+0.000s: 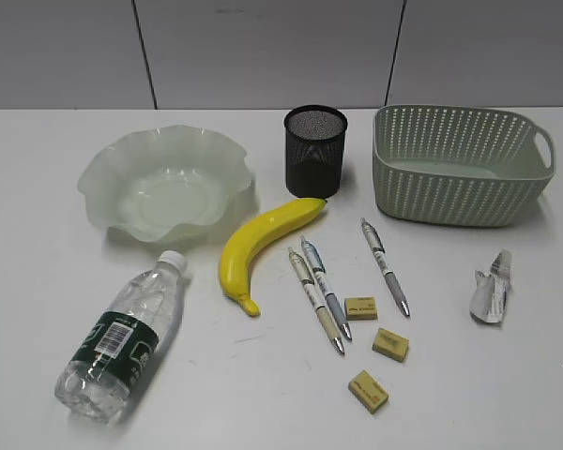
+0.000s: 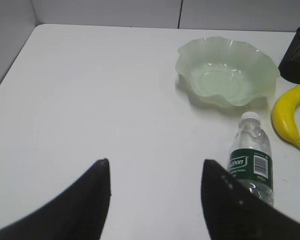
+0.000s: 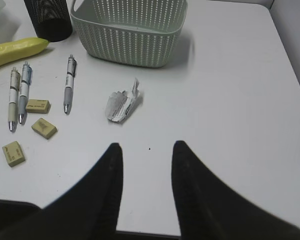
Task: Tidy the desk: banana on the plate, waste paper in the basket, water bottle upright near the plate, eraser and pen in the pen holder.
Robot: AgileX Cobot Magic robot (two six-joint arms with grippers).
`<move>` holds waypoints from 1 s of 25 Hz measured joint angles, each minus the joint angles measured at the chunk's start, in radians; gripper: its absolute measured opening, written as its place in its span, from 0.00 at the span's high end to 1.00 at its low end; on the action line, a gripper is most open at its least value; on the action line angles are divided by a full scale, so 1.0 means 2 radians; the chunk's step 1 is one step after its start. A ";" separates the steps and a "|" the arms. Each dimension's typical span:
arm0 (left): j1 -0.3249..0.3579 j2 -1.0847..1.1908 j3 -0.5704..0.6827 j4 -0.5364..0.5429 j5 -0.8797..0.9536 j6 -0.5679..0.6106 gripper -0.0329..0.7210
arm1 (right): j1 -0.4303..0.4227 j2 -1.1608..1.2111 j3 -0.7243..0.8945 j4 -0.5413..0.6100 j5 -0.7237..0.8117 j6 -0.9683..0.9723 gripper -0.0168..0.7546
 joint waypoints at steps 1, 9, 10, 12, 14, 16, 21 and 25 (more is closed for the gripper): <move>0.000 0.000 0.000 0.000 0.000 0.000 0.38 | 0.000 0.000 0.000 0.000 0.000 0.000 0.62; 0.000 0.000 0.000 0.000 0.000 0.000 0.38 | 0.000 0.000 0.000 0.000 0.000 0.000 0.62; 0.000 0.000 0.000 0.000 0.000 0.000 0.38 | 0.000 0.000 0.000 0.000 0.000 0.000 0.62; 0.000 0.000 0.000 0.000 0.000 0.000 0.38 | 0.000 0.000 0.000 0.000 0.000 0.000 0.62; 0.000 0.000 0.000 0.000 0.000 0.000 0.38 | 0.000 0.000 0.000 0.000 0.000 0.000 0.62; 0.000 0.000 0.000 0.000 0.000 0.000 0.38 | 0.000 0.000 0.000 0.000 0.000 0.000 0.62; 0.000 0.000 0.000 0.000 0.000 0.000 0.38 | 0.000 0.000 0.000 0.000 0.000 0.000 0.62; 0.000 0.000 0.000 0.000 0.000 0.000 0.38 | 0.000 0.000 0.000 0.000 0.000 0.000 0.62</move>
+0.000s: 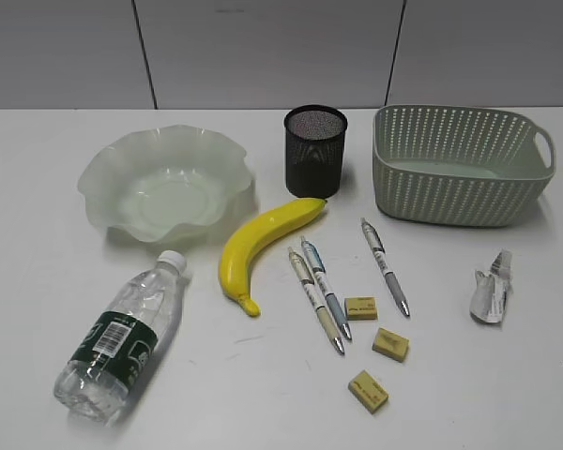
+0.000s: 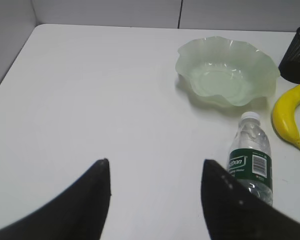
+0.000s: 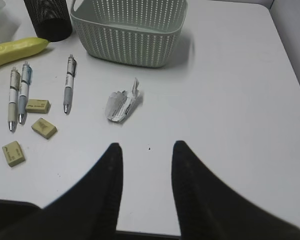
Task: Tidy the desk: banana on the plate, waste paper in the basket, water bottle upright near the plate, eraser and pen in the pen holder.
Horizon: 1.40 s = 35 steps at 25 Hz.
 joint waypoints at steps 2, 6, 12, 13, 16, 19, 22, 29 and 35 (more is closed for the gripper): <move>0.000 0.000 0.000 0.000 0.000 0.000 0.38 | 0.000 0.000 0.000 0.000 0.000 0.000 0.62; 0.000 0.000 0.000 0.000 0.000 0.000 0.38 | 0.000 0.000 0.000 0.000 0.000 0.000 0.62; 0.000 0.032 -0.005 -0.022 -0.013 0.026 0.38 | 0.000 0.000 0.000 0.000 0.000 0.000 0.62; 0.000 0.058 -0.010 -0.033 -0.027 0.042 0.38 | 0.000 0.000 0.000 0.000 0.000 0.000 0.62; 0.000 0.158 -0.023 -0.084 -0.110 0.107 0.38 | 0.000 0.000 0.000 0.000 0.000 0.000 0.62; -0.003 0.284 -0.044 -0.162 -0.179 0.206 0.38 | 0.000 0.000 0.000 0.000 0.000 0.000 0.62; -0.029 0.424 -0.085 -0.232 -0.223 0.293 0.38 | 0.000 0.000 0.000 0.000 0.000 0.000 0.62; -0.225 0.681 -0.225 -0.087 -0.246 0.164 0.38 | 0.000 0.000 0.000 0.000 0.000 0.001 0.62; -0.297 0.887 -0.323 0.031 -0.206 -0.029 0.24 | 0.000 0.000 0.000 0.000 0.000 0.002 0.62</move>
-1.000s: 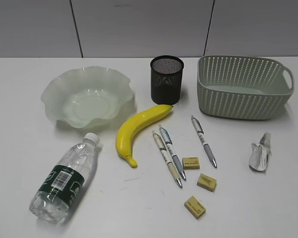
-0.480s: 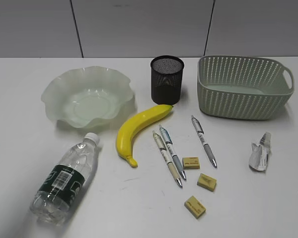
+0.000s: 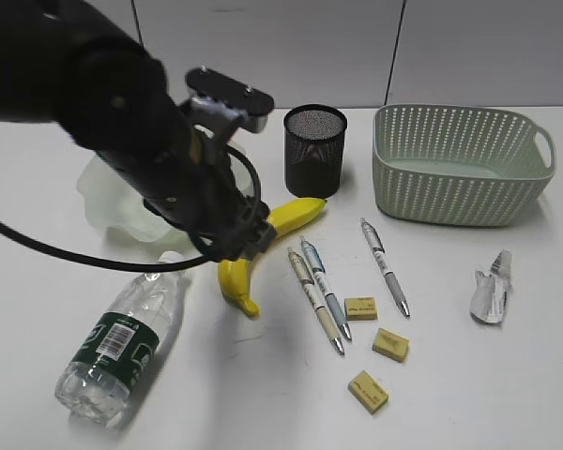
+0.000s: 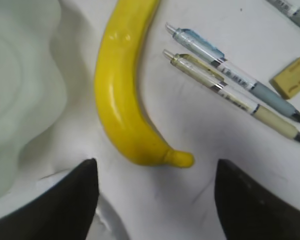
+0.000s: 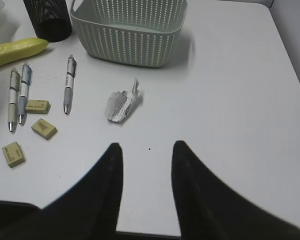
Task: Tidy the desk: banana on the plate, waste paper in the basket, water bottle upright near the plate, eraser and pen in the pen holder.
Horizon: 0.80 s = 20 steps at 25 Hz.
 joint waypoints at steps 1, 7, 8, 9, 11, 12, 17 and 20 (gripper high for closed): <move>0.000 0.020 -0.013 -0.006 0.002 -0.006 0.23 | 0.000 0.000 0.000 0.000 0.000 0.000 0.62; -0.001 0.106 -0.058 0.005 0.001 -0.058 0.22 | 0.000 0.000 0.000 0.000 0.000 0.000 0.62; -0.001 0.114 -0.062 0.018 0.001 -0.073 0.22 | 0.000 0.000 0.000 0.000 0.000 0.000 0.62; -0.001 0.123 -0.064 0.031 0.001 -0.089 0.22 | 0.000 0.000 0.000 0.000 0.000 0.000 0.62; -0.001 0.136 -0.065 0.055 0.000 -0.113 0.22 | 0.000 0.000 0.000 0.000 0.000 0.000 0.62; -0.001 0.140 -0.066 0.065 -0.001 -0.124 0.22 | 0.000 0.000 0.000 0.000 0.000 0.000 0.62; -0.001 0.156 -0.066 0.088 -0.014 -0.144 0.25 | 0.000 0.000 0.000 0.000 0.000 0.000 0.62; 0.000 0.167 -0.066 0.092 -0.021 -0.145 0.33 | 0.000 0.000 0.000 0.000 0.000 0.000 0.62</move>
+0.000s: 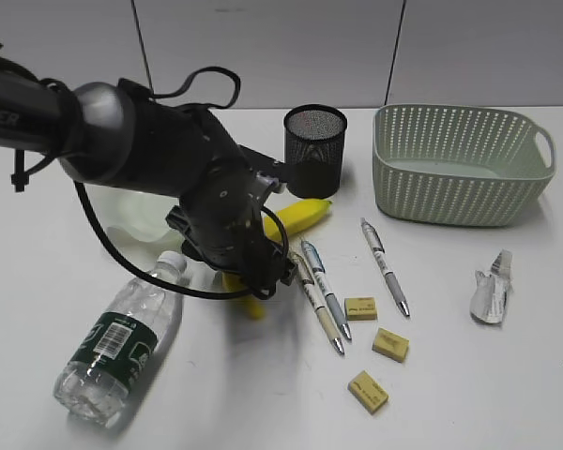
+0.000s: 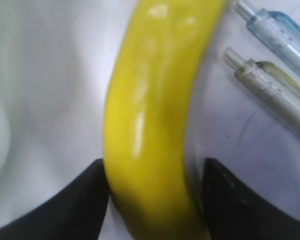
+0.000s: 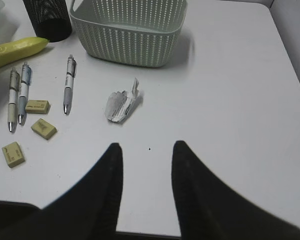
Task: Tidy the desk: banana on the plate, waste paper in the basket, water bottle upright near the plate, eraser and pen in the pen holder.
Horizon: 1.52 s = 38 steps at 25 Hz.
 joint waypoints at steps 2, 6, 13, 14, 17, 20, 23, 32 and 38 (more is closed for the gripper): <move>0.000 0.005 -0.001 0.002 -0.002 -0.002 0.43 | 0.000 0.000 0.000 0.000 0.000 0.000 0.62; 0.000 0.003 -0.002 0.003 -0.002 -0.015 0.52 | 0.000 0.000 0.000 0.000 0.000 0.000 0.62; 0.002 -0.091 -0.001 0.003 -0.014 -0.026 0.52 | 0.000 0.000 0.000 0.000 0.000 0.000 0.62; 0.003 -0.110 -0.001 0.011 -0.016 -0.026 0.52 | 0.000 0.000 0.000 0.000 0.000 0.000 0.62; 0.026 -0.149 -0.001 0.048 -0.010 -0.027 0.52 | 0.000 0.000 0.000 0.000 0.000 0.000 0.62; 0.077 -0.151 0.000 0.069 -0.005 -0.027 0.52 | 0.000 0.000 0.000 0.000 0.000 0.000 0.62; 0.126 -0.128 0.001 0.073 -0.015 -0.028 0.52 | 0.000 0.000 0.000 0.000 0.000 0.000 0.62; 0.158 -0.079 0.004 0.072 -0.016 -0.022 0.40 | 0.000 0.000 0.000 0.000 0.000 0.001 0.66; 0.158 -0.086 0.004 0.071 -0.007 -0.022 0.31 | 0.000 0.000 0.000 0.000 0.000 0.001 0.66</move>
